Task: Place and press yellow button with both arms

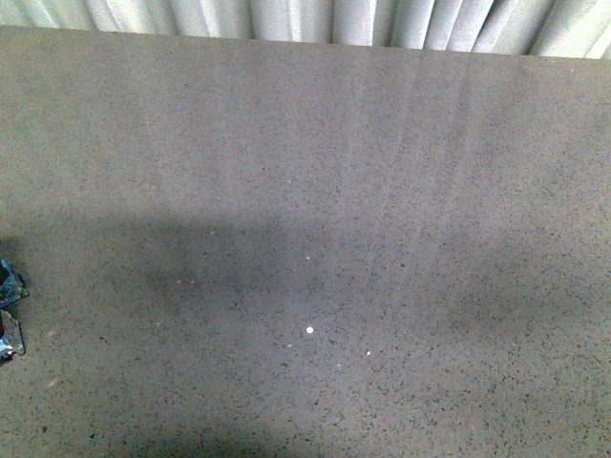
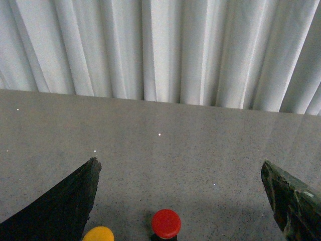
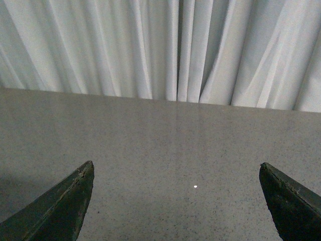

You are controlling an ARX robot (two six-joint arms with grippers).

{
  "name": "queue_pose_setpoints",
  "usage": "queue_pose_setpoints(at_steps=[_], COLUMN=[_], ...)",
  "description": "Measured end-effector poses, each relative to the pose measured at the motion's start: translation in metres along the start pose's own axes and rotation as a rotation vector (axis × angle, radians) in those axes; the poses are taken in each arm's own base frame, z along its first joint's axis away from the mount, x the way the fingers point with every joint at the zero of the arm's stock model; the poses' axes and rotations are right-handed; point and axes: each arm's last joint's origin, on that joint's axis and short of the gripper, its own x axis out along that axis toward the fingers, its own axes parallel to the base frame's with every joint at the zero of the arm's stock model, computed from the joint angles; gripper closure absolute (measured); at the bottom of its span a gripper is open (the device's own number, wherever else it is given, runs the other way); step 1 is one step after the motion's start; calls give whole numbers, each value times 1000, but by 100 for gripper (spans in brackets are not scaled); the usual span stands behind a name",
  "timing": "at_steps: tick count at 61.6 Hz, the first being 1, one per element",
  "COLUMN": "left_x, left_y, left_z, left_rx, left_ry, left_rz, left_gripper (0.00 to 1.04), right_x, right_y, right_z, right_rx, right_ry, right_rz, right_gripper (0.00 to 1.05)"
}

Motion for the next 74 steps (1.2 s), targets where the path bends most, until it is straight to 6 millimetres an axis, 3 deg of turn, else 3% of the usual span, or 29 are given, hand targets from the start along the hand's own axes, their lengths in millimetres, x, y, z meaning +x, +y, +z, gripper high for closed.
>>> queue_pose_setpoints(at_steps=[51, 53, 55, 61, 74], left_x=[0, 0, 0, 10, 48], left_y=[0, 0, 1, 6, 33], left_z=[0, -1, 0, -5, -6], left_rx=[0, 3, 10, -16, -32], left_ry=[0, 31, 196, 433, 425], left_rz=[0, -11, -96, -164, -79], left_gripper=[9, 9, 9, 9, 9], right_x=[0, 0, 0, 0, 0], right_y=[0, 0, 0, 0, 0], right_z=[0, 0, 0, 0, 0], right_rx=[0, 0, 0, 0, 0], right_ry=[0, 0, 0, 0, 0], right_rz=[0, 0, 0, 3, 2], right_gripper=[9, 9, 9, 9, 9])
